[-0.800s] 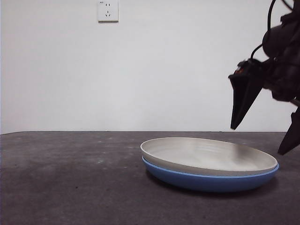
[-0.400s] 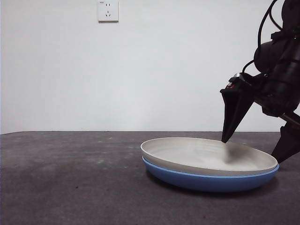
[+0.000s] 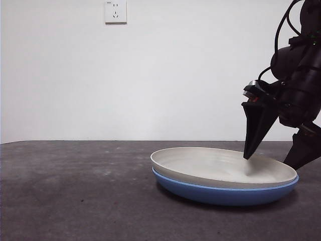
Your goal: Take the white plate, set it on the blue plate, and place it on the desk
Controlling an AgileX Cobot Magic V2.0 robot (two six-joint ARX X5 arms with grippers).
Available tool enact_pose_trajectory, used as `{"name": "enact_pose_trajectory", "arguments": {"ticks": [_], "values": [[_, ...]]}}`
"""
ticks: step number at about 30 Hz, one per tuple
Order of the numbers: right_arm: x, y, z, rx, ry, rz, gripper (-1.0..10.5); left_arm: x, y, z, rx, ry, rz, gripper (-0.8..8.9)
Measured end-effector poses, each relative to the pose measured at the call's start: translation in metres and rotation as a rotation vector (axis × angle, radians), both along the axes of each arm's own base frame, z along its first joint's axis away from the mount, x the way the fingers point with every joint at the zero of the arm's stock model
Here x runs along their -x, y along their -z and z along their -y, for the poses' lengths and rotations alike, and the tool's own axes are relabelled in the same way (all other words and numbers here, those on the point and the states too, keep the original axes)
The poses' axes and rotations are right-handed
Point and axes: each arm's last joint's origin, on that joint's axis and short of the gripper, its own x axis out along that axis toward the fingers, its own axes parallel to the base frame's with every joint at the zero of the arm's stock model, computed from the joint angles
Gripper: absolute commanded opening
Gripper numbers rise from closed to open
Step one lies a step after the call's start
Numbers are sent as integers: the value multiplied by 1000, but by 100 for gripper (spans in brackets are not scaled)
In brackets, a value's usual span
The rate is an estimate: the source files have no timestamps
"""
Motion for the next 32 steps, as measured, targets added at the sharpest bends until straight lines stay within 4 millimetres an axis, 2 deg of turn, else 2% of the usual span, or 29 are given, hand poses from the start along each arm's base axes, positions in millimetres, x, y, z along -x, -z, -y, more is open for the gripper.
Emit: {"name": "enact_pose_trajectory", "arguments": {"ticks": [4, 6, 10, 17, 19, 26, 32], "values": [[-1, 5, 0, 4, 0, -21, 208, 0, 0, 0, 3, -4, -6, 596], [-1, 7, 0, 8, 1, -30, 119, 0, 0, 0, 4, -6, -8, 595], [-1, 8, 1, 36, 6, -27, 35, 0, 0, 0, 4, -6, -9, 595], [-2, 7, 4, 23, 14, -25, 22, 0, 0, 0, 3, -7, -13, 595], [-1, 2, 4, 18, 16, -10, 9, 0, 0, 0, 2, -7, -15, 595], [0, -33, 0, -18, 0, 54, 9, 0, 0, 0, 3, -7, -14, 595], [0, -50, -28, -53, -61, 67, 9, 0, 0, 0, 3, -7, -14, 595]]}}
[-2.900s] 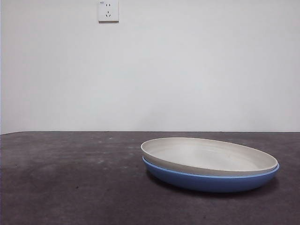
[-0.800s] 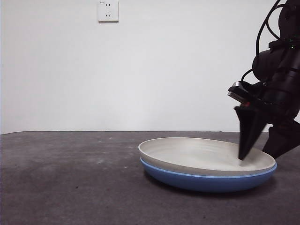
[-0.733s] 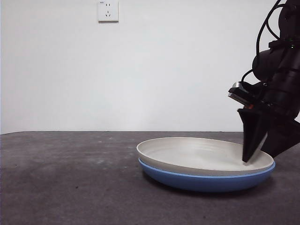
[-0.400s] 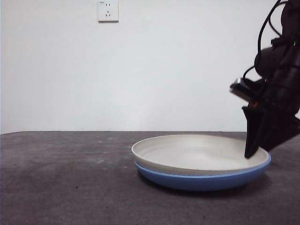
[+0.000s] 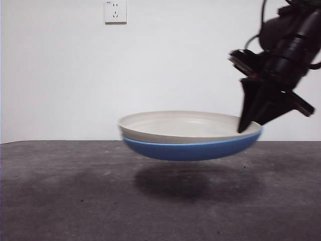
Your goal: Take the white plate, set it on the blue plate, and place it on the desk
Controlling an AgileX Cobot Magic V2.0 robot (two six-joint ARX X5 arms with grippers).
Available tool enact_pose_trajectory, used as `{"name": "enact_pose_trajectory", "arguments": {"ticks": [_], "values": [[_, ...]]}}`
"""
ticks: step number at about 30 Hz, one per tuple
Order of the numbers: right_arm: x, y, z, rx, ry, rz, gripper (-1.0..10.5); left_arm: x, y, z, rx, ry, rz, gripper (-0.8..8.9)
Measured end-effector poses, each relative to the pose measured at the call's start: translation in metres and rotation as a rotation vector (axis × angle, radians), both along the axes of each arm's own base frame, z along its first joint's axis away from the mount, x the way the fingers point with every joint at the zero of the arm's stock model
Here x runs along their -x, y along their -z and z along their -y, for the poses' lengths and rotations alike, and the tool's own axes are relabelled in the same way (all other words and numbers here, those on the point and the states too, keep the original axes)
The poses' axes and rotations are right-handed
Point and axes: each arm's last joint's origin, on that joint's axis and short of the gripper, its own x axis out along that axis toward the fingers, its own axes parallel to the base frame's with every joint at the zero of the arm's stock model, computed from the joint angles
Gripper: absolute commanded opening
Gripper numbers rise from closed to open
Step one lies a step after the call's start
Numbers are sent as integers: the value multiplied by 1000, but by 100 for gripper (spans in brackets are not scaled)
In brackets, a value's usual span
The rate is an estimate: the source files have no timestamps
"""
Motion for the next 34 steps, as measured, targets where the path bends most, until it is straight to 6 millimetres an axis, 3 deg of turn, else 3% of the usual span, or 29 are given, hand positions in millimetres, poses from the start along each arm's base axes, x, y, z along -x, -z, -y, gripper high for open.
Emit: {"name": "enact_pose_trajectory", "arguments": {"ticks": [8, 12, 27, 34], "values": [[3, -2, -37, -45, -25, 39, 9, 0, 0, 0, 0, 0, 0, 595], [-1, 9, -46, -40, -6, 10, 9, 0, 0, 0, 0, 0, 0, 595], [-14, 56, -53, 12, 20, -126, 9, 0, 0, 0, 0, 0, 0, 595], [-15, 58, -53, 42, 29, -118, 9, 0, 0, 0, 0, 0, -1, 595]]}}
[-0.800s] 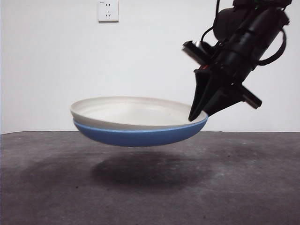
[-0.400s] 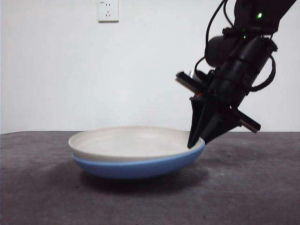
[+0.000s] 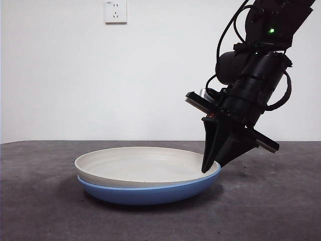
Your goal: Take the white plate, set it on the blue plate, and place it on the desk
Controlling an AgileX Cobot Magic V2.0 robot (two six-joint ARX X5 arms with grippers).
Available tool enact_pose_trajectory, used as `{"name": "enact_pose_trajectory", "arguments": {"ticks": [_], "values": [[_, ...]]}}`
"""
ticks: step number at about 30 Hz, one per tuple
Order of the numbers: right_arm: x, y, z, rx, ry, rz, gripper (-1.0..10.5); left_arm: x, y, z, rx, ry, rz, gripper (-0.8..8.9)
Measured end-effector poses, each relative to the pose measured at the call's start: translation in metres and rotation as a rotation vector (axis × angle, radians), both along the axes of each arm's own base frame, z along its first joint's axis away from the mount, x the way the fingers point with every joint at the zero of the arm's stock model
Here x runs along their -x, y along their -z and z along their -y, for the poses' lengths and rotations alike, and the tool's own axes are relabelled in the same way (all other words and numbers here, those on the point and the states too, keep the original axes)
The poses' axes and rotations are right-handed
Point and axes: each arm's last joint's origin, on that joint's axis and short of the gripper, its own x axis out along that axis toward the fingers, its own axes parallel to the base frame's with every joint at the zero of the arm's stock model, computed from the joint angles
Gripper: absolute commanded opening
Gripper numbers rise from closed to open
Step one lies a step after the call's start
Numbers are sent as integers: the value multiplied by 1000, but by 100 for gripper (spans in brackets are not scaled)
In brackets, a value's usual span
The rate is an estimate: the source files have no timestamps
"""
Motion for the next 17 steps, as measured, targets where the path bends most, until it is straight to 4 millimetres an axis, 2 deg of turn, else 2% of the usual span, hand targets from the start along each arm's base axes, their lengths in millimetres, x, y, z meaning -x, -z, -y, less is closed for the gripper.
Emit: {"name": "enact_pose_trajectory", "arguments": {"ticks": [10, 17], "values": [[1, 0, 1, 16, 3, -5, 35, 0, 0, 0, 0, 0, 0, 595], [3, -2, 3, 69, 7, 5, 423, 0, 0, 0, 0, 0, 0, 595]]}}
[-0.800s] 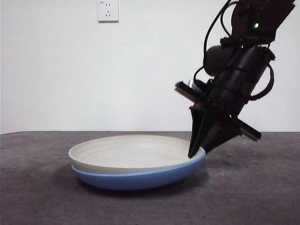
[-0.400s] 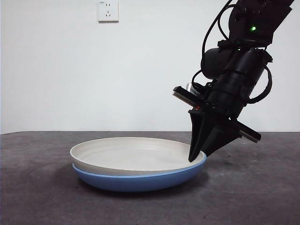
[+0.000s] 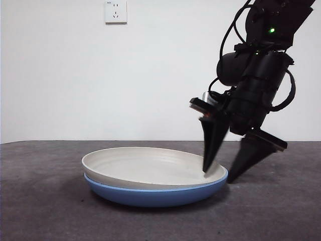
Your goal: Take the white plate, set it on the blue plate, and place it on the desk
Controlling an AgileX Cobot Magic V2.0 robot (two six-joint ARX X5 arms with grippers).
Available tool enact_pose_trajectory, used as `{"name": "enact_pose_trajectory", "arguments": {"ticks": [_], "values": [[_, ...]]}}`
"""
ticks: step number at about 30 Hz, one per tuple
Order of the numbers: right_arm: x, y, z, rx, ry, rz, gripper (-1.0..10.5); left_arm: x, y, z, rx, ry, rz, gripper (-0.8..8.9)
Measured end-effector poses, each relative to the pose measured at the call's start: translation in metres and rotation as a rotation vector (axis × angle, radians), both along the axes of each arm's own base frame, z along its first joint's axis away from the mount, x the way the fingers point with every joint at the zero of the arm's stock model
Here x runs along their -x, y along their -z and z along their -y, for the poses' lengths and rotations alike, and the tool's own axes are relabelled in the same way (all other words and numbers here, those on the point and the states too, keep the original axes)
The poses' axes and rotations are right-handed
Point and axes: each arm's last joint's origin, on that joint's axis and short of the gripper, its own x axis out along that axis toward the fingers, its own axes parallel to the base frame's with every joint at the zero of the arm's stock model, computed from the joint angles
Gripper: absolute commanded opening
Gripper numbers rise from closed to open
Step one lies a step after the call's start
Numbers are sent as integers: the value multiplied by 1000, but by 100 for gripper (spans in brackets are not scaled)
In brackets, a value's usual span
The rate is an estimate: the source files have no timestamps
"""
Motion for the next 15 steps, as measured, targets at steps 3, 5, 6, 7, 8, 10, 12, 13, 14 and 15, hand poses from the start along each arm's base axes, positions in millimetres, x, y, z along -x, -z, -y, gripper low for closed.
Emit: {"name": "enact_pose_trajectory", "arguments": {"ticks": [3, 5, 6, 7, 8, 10, 12, 13, 14, 15], "values": [[3, -16, 4, -5, 6, 46, 446, 0, 0, 0, 0, 0, -1, 595], [8, -35, 6, -8, 6, 103, 455, 0, 0, 0, -2, 0, -3, 595], [13, -46, 9, -5, 6, 132, 479, 0, 0, 0, -3, 0, -4, 595], [17, -55, 11, 0, 5, 155, 513, 0, 0, 0, -3, 0, -4, 595], [24, -67, 14, 10, 7, 180, 563, 0, 0, 0, -3, 0, -5, 595], [37, -87, 20, 30, 5, 221, 647, 0, 1, 0, -4, 0, -6, 595], [55, -108, 26, 45, -4, 263, 684, 1, 1, 0, -7, 0, -11, 595], [62, -116, 28, 47, -9, 280, 684, 1, 1, -1, -9, 0, -14, 595], [74, -128, 31, 50, -17, 309, 684, 1, 2, -1, -11, 0, -17, 595], [86, -140, 34, 47, -26, 341, 684, 1, 2, -1, -14, 0, -20, 595]]}}
